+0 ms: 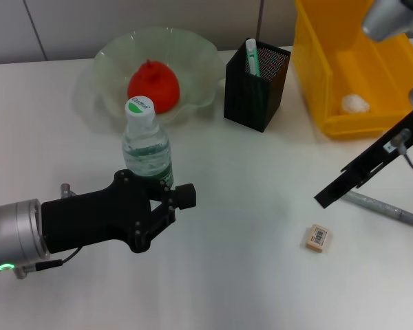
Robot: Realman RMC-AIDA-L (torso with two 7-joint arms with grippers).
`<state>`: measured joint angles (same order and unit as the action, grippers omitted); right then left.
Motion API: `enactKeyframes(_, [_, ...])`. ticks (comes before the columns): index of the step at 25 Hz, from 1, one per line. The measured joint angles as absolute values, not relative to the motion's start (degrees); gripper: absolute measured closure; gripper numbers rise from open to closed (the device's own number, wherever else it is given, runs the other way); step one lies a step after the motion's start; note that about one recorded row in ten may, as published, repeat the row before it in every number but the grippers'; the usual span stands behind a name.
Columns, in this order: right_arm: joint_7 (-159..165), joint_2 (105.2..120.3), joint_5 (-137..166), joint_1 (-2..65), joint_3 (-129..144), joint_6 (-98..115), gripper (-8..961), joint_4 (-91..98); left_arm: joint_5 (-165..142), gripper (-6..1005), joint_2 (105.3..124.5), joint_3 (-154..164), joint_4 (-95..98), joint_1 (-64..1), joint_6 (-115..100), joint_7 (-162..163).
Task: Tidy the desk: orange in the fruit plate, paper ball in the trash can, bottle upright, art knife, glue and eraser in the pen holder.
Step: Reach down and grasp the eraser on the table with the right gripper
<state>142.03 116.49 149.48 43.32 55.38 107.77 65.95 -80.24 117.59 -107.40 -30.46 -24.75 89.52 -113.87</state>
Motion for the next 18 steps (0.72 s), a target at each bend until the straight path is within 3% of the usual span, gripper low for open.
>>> enactKeyframes(18, [140.0, 117.83, 159.8, 48.8, 67.7, 101.8, 369, 57.7, -80.2, 984, 118.0, -107.0, -29.9, -24.5, 88.8, -113.8])
